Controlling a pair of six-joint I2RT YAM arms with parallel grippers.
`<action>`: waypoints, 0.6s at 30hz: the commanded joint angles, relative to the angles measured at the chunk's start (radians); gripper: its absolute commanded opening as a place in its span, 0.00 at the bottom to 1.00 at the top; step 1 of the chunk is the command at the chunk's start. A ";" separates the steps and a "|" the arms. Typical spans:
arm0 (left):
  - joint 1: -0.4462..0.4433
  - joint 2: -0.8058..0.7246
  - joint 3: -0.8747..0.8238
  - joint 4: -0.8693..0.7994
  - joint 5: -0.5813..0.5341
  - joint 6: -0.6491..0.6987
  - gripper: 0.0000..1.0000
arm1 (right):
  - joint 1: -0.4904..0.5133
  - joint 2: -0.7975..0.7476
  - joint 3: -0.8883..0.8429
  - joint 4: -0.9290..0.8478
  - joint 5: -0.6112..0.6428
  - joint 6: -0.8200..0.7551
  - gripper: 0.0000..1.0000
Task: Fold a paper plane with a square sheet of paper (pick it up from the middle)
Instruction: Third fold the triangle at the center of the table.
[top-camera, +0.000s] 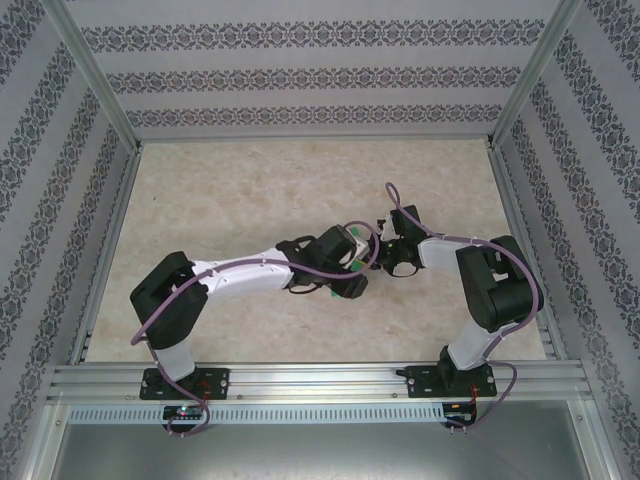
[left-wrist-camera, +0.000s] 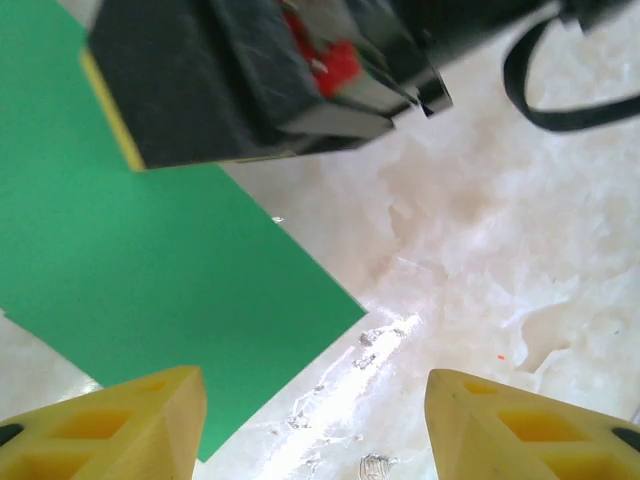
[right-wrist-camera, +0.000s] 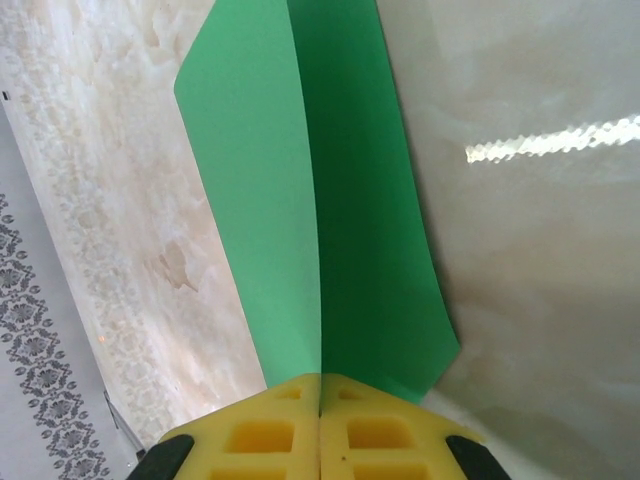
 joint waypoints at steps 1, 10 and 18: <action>-0.051 0.045 0.026 -0.021 -0.126 0.072 0.63 | -0.006 0.000 -0.008 0.020 -0.009 0.019 0.07; -0.112 0.149 0.101 -0.052 -0.304 0.096 0.66 | -0.006 0.015 -0.019 0.032 -0.016 0.021 0.08; -0.118 0.138 0.100 -0.021 -0.412 0.063 0.42 | -0.007 0.011 -0.025 0.026 -0.010 0.016 0.12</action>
